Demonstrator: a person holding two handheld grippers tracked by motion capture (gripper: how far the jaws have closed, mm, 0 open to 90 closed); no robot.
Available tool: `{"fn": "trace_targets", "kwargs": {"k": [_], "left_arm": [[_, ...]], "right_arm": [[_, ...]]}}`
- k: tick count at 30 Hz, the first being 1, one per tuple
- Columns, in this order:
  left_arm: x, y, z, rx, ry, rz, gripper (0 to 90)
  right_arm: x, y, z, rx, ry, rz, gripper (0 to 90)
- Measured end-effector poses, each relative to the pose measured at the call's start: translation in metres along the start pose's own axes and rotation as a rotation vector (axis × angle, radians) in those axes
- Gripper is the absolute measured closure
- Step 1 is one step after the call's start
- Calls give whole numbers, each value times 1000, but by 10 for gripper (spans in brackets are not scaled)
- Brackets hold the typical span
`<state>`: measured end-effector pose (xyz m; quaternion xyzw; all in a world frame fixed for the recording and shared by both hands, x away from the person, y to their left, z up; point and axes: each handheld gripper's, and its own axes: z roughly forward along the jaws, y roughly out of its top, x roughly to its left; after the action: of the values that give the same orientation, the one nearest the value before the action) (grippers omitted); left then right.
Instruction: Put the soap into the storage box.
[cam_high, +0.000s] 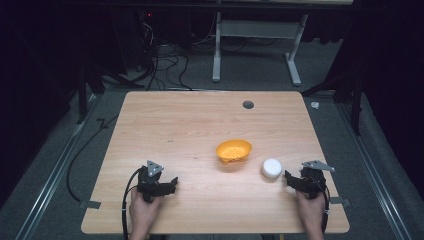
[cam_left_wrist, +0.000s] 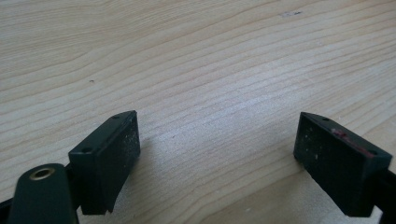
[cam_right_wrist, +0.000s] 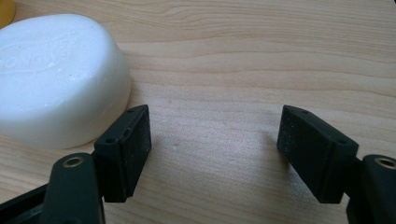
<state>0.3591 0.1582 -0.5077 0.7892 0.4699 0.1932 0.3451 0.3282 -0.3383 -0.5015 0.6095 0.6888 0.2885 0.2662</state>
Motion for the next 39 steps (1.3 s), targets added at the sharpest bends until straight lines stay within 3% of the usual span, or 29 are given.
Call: {"fn": "trace_targets", "kwargs": {"k": [39], "left_arm": [[0, 0, 0, 0, -1, -1, 148]], "right_arm": [[1, 0, 0, 7, 14, -13, 233]]}}
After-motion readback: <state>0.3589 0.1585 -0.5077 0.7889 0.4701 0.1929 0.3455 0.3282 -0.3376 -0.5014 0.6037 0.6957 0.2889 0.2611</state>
